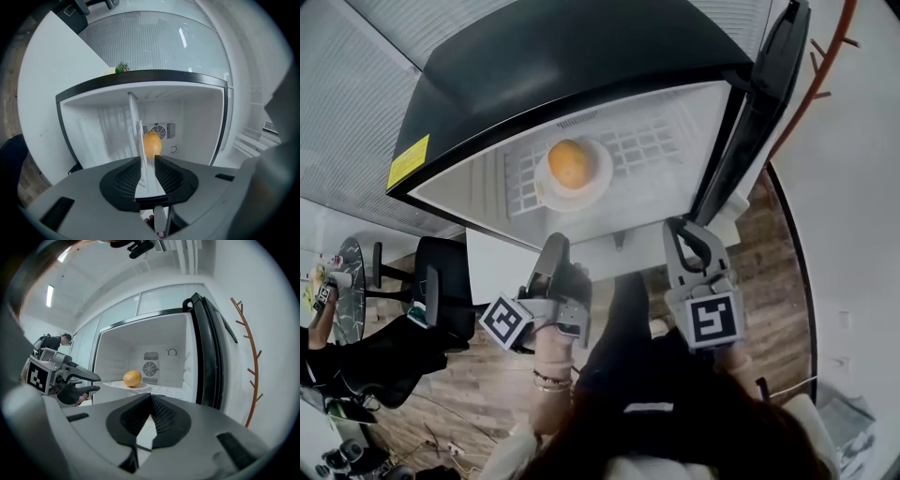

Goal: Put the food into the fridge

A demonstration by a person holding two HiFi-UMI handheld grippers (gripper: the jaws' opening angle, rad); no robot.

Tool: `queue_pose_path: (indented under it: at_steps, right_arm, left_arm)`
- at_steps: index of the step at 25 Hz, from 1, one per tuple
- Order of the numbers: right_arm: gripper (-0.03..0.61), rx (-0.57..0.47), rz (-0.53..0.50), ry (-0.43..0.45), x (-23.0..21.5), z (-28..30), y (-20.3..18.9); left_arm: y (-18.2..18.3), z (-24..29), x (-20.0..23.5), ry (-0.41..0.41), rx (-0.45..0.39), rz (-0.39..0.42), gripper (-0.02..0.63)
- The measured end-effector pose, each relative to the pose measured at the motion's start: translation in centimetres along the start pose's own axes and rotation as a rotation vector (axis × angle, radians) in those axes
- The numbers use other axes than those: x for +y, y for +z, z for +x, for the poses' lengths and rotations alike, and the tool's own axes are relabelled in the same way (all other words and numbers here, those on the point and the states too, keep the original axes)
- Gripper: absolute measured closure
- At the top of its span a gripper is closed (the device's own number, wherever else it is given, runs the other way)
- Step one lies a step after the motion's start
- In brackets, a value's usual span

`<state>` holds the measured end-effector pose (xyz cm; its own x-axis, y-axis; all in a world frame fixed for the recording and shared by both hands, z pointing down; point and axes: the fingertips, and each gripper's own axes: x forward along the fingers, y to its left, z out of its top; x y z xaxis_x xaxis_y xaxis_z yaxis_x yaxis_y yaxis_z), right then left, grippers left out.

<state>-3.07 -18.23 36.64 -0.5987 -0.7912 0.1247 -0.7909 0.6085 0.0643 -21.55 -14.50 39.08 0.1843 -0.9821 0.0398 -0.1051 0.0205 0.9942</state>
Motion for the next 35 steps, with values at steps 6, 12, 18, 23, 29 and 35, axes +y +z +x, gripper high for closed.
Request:
queue_pose_path:
  at_steps: [6, 12, 18, 23, 29, 35]
  right_arm:
    - [0.578, -0.003, -0.002, 0.032, 0.9, -0.7, 0.3]
    - [0.578, -0.004, -0.025, 0.046, 1.2, -1.7, 0.5]
    - [0.578, -0.014, -0.039, 0.05, 1.4, -2.9, 0.7]
    - [0.578, -0.013, -0.034, 0.054, 1.6, -4.1, 0.5]
    - [0.578, -0.009, -0.039, 0.068, 2.2, -5.6, 0.0]
    - [0.578, -0.016, -0.039, 0.062, 2.1, -7.3, -0.3]
  left_arm:
    - [-0.2, -1.3, -0.3, -0.001, -0.023, 0.003, 0.529]
    - [-0.7, -2.7, -0.6, 0.005, -0.038, 0.034, 0.578]
    - [-1.5, -3.8, -1.4, -0.001, -0.04, 0.084, 0.578]
    - [-2.8, -4.7, -1.5, 0.008, -0.021, 0.11, 0.621]
    - [-4.7, -6.0, -2.1, 0.003, 0.009, 0.222, 0.621]
    - [-7.2, -7.2, -2.9, 0.017, 0.024, 0.424, 0.621]
